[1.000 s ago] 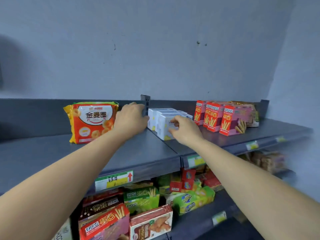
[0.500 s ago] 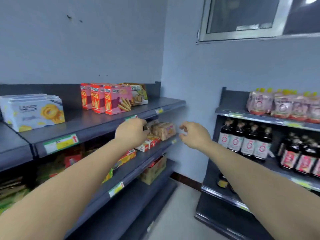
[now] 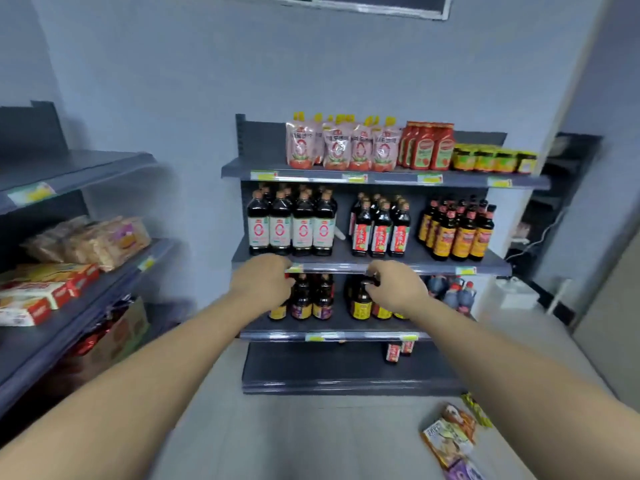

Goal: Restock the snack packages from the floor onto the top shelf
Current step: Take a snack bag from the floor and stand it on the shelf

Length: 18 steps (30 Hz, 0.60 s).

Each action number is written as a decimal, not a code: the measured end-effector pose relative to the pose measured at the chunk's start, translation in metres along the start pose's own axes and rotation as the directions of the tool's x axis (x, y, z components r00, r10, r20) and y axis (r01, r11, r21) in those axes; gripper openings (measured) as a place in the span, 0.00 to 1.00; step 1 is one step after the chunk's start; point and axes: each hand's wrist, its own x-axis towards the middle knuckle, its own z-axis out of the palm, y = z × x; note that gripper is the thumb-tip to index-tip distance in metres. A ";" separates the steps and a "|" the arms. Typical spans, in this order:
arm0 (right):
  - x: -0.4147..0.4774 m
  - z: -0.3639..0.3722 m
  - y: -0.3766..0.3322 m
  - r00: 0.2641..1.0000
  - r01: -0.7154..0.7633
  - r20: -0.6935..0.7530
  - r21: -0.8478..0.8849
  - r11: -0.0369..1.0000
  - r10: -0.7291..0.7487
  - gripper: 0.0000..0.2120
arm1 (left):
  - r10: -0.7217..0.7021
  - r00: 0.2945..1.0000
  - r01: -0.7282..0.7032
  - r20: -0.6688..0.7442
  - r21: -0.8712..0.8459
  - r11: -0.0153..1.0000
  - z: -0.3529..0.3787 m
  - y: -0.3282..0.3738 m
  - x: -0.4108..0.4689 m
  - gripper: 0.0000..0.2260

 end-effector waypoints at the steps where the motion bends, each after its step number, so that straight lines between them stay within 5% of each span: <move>1: 0.003 0.001 0.020 0.999 -0.050 0.003 -0.012 0.999 0.050 0.15 | 0.037 0.999 -0.037 0.018 -0.007 0.999 0.014 0.014 0.015 0.14; 7: 0.015 -0.004 0.130 0.955 -0.297 0.006 -0.043 0.954 0.298 0.08 | 0.260 0.957 -0.253 0.128 -0.065 0.965 0.091 0.100 0.106 0.13; 18: 0.014 0.011 0.323 0.761 -0.648 0.024 -0.011 0.761 0.648 0.16 | 0.516 0.795 -0.496 0.318 -0.148 0.856 0.236 0.274 0.204 0.11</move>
